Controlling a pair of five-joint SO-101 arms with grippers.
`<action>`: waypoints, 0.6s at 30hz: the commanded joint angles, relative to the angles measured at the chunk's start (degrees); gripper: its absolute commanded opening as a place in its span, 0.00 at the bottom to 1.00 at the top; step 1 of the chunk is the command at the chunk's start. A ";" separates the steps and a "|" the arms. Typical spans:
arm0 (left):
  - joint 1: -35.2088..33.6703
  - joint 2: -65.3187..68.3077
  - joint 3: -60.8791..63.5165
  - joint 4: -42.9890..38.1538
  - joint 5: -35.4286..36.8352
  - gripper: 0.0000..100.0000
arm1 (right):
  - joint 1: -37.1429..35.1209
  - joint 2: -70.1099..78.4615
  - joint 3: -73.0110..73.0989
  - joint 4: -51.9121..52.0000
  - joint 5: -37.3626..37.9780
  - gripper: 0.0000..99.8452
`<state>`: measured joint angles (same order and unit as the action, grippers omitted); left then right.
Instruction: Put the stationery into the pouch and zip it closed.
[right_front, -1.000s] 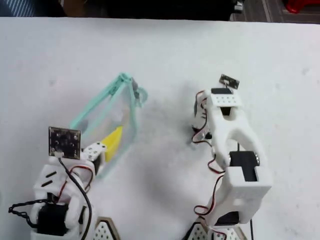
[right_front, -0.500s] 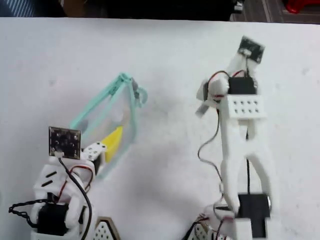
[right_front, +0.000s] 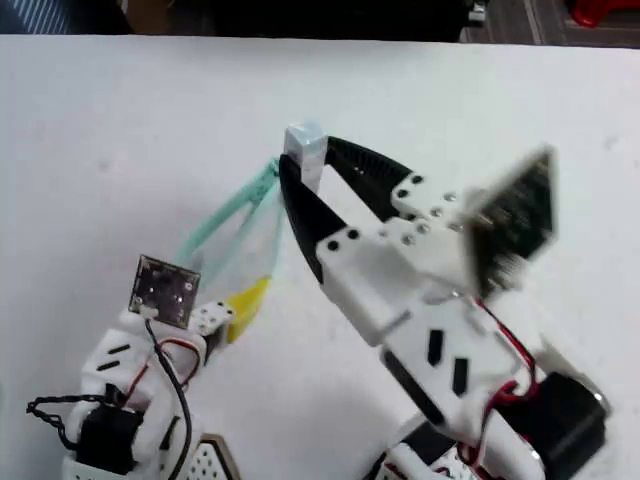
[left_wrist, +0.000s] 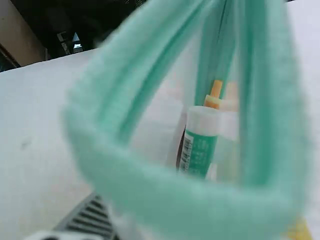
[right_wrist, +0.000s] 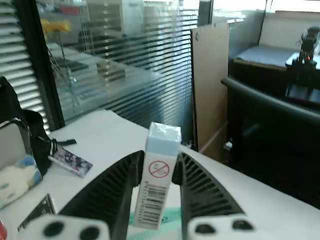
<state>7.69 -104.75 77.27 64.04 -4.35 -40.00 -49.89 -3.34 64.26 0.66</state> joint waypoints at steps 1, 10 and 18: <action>1.01 0.04 -2.37 0.09 -0.62 0.33 | -0.92 1.19 -1.32 -3.47 0.88 0.02; 1.01 0.04 -2.29 -0.26 -0.62 0.33 | -8.13 6.81 7.47 -7.34 1.23 0.02; 0.84 0.04 -2.29 -0.35 -0.70 0.33 | -8.22 7.16 20.66 -20.26 1.32 0.02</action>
<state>8.04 -104.75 77.27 64.04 -4.44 -47.38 -42.86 15.30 48.44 1.19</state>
